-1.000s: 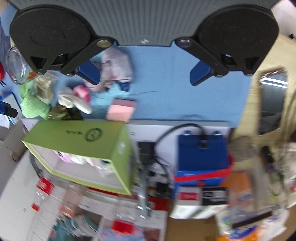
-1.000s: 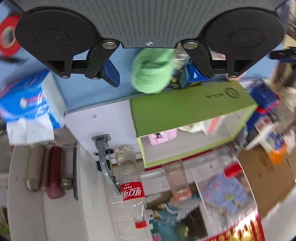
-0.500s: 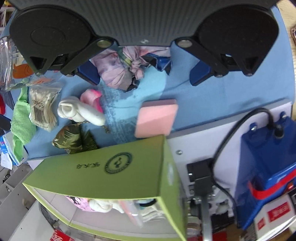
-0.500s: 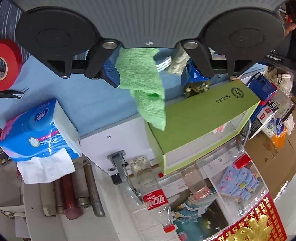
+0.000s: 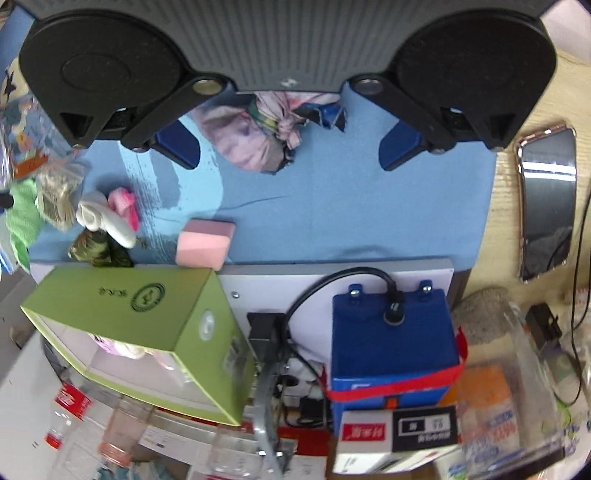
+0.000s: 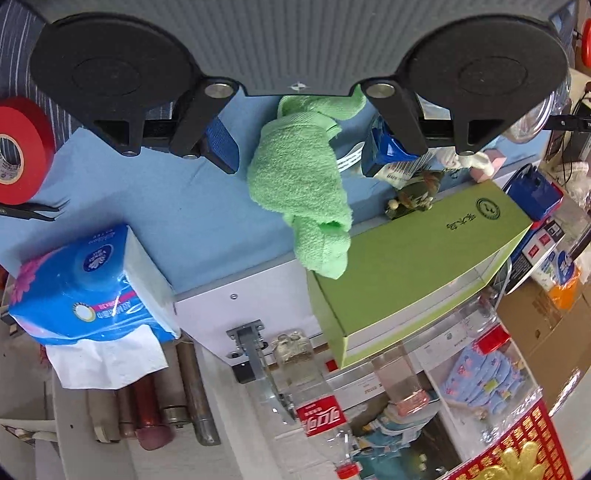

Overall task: Organize soft objects
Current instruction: 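Position the right gripper around the green knitted towel while the left gripper lowers onto the pink fabric bundle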

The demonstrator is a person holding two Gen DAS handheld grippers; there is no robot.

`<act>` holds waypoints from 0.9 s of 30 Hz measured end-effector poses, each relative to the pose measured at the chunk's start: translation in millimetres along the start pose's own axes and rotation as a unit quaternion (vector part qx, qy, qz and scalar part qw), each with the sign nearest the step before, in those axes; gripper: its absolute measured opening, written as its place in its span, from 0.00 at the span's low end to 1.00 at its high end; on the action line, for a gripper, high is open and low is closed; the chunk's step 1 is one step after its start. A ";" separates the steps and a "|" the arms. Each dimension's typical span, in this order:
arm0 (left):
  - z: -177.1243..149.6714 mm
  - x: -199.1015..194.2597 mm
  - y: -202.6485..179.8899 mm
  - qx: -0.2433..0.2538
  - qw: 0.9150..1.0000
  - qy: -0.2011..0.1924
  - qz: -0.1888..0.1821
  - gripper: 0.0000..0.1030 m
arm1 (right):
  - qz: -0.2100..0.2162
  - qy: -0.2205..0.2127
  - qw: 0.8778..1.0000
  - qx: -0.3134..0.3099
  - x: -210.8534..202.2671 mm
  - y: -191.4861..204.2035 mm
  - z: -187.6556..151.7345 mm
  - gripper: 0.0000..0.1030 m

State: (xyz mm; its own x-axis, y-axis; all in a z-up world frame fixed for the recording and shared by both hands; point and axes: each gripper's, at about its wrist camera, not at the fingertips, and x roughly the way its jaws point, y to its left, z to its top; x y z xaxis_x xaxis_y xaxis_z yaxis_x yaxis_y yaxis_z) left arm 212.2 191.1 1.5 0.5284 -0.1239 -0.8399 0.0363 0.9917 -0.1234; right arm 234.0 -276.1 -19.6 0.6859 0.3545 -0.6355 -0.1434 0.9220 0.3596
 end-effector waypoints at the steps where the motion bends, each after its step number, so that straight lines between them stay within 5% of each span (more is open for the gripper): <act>1: -2.2 -0.4 -2.3 0.007 1.000 0.001 0.007 1.00 | 0.001 0.001 1.000 -0.006 0.3 2.3 -0.7 0.58; 9: -12.9 1.8 -11.1 0.028 0.999 0.006 0.024 0.99 | -0.024 0.011 0.998 -0.059 17.9 17.6 6.6 0.58; 14: -15.4 7.1 -15.2 0.037 0.999 0.010 0.029 1.00 | -0.095 0.048 0.982 -0.156 50.8 27.8 9.7 0.58; 21: -17.3 20.7 -25.8 0.098 0.995 0.008 0.024 1.00 | -0.077 0.044 0.981 -0.172 62.0 16.0 15.2 0.62; 27: -17.6 32.9 -15.0 0.078 0.997 0.007 0.013 0.99 | -0.075 0.013 0.982 -0.171 58.6 16.1 5.1 0.66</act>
State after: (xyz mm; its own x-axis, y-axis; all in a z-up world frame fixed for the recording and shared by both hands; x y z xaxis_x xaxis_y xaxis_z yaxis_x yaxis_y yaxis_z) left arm 214.1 171.5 -33.6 0.5187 -0.0969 -0.8494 0.1542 0.9879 -0.0186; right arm 275.5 -241.3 -47.5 0.6999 0.2099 -0.6827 -0.2767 0.9609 0.0118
